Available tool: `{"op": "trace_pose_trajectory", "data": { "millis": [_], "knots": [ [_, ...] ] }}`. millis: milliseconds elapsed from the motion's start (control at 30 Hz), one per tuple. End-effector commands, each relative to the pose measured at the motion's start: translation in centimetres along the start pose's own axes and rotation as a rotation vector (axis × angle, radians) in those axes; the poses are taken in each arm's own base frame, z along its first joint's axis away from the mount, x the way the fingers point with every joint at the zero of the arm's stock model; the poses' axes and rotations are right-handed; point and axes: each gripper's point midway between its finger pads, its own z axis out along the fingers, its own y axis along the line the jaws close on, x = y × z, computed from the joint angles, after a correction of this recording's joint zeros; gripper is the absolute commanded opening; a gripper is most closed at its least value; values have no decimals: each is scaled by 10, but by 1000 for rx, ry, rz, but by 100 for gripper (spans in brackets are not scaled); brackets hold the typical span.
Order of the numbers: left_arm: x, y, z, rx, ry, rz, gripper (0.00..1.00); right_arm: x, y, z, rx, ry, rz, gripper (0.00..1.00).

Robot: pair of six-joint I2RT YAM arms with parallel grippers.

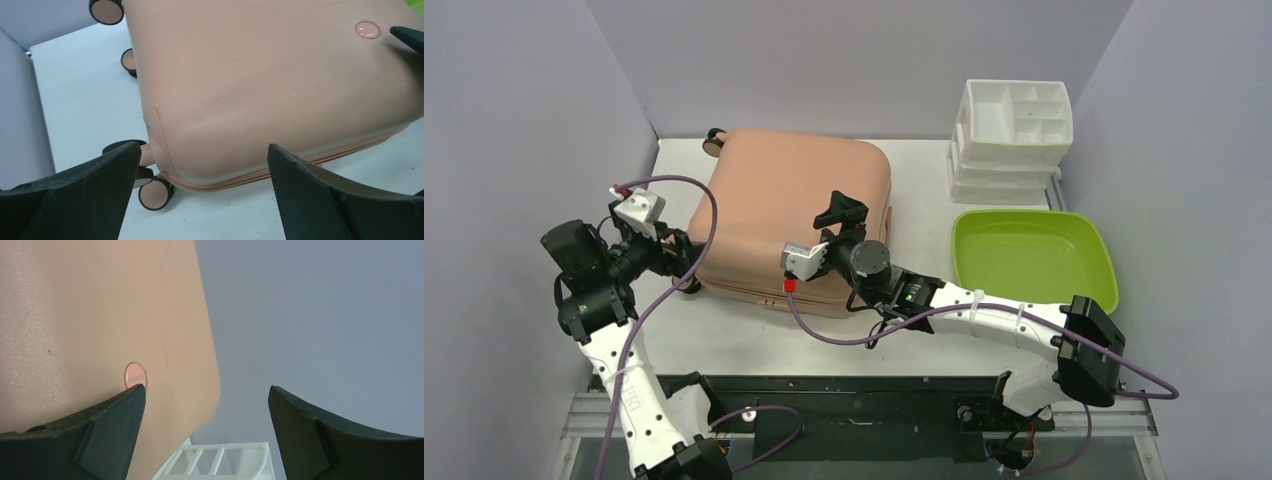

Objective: Open, take out, and arrange the luggage
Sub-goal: Open the luggage at the center of the board.

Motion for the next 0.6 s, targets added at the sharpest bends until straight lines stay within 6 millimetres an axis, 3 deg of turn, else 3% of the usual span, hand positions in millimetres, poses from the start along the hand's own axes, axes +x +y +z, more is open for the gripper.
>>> {"op": "trace_pose_trajectory", "data": {
  "millis": [0, 133, 267, 300, 400, 567],
  "knots": [
    [-4, 28, -15, -134, 90, 33, 96, -15, -3, -8, -138, -65, 55, 88],
    [16, 33, -34, -130, 232, 152, 96, -33, -1, -36, -348, -132, 140, 88],
    [32, 61, -49, -179, 366, 429, 96, -36, -2, -58, -404, -175, 196, 88],
    [37, 66, -48, -181, 380, 471, 96, -33, -2, -63, -408, -175, 199, 89],
    [22, 90, -44, -219, 362, 689, 96, -22, 1, -68, -435, -167, 214, 91],
    [21, 92, -15, -64, 352, 766, 96, -1, 5, -71, -466, -138, 278, 91]
  ]
}}
